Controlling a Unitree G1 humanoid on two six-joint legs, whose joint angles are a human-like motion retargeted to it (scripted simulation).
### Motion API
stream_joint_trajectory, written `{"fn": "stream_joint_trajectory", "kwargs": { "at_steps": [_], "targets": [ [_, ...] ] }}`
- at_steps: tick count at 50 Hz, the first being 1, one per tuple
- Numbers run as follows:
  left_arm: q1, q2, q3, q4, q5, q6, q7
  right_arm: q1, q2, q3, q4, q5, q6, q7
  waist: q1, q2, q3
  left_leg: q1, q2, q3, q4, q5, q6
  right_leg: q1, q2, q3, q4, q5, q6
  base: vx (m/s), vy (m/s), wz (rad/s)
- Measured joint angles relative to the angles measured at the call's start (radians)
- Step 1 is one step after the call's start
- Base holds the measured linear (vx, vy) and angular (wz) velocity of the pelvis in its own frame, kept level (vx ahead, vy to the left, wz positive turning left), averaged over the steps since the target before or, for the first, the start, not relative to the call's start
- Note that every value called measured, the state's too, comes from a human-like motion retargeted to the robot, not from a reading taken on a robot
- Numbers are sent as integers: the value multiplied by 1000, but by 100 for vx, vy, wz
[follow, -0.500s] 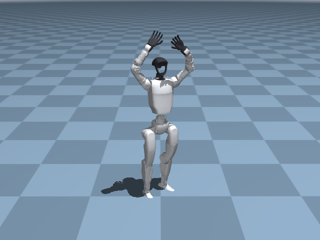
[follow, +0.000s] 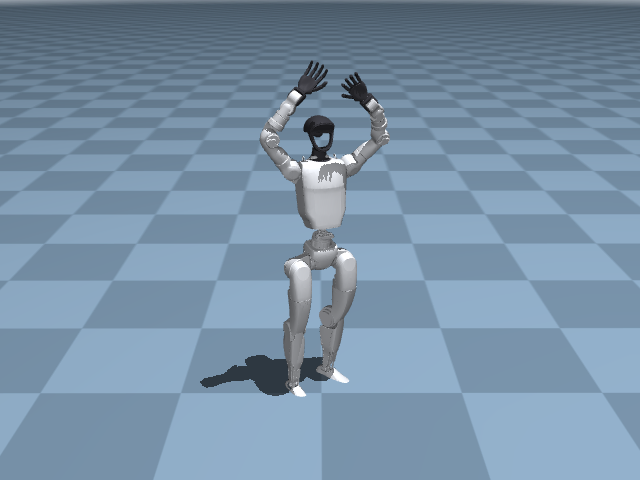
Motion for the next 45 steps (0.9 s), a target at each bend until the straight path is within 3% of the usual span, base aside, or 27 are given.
{"fn": "stream_joint_trajectory", "kwargs": {
  "at_steps": [15,26,28,30,32,33,35,37,40,45],
  "targets": [
    [-39,-55,1,18,-145,-24,43,-17,-9,0,45,130,-11,-37,5,-27,41,9,-10,-4,2,0,14,10,-10,-10,2,-3,-3,0,0,0],
    [144,96,203,-128,-212,-79,158,121,-256,-83,-179,227,-96,-187,35,-26,105,9,-17,8,3,7,23,0,-18,-14,18,-15,0,0,0,0],
    [350,134,389,-209,-196,-75,180,294,-332,-217,-280,230,-114,-204,48,-15,121,19,-18,7,9,2,25,2,-18,-17,45,-34,0,0,0,0],
    [463,151,482,-237,-207,-79,191,392,-375,-280,-323,254,-129,-215,59,-8,136,20,-18,14,4,12,25,-3,-19,-16,48,-32,-1,0,0,0],
    [783,148,764,-303,-191,-79,186,651,-404,-484,-395,255,-148,-217,79,21,146,25,-18,16,10,8,26,0,-19,-20,58,-43,-2,0,0,0],
    [840,139,803,-300,-198,-78,187,697,-408,-510,-397,269,-152,-221,86,27,153,24,-18,20,6,15,25,-2,-20,-20,56,-39,-4,0,0,0],
    [1254,89,1153,-371,-160,-77,163,1049,-361,-797,-458,242,-167,-216,88,78,153,31,-16,21,11,9,25,3,-18,-27,64,-51,-6,0,0,0],
    [1611,50,1415,-453,-133,-66,136,1509,-217,-1193,-551,184,-172,-198,46,93,147,33,-14,19,11,10,26,4,-17,-34,68,-58,-9,0,0,0],
    [1902,-36,1587,-526,-114,-52,97,2077,47,-1684,-736,119,-176,-157,32,49,156,34,-17,14,11,10,28,4,-22,-44,73,-69,-14,1,-3,3],
    [2121,-289,1666,-487,-91,-36,48,2301,355,-1834,-778,67,-166,-125,81,41,184,34,-22,5,7,18,41,5,-27,-52,65,-72,-22,0,0,0]
  ]
}}
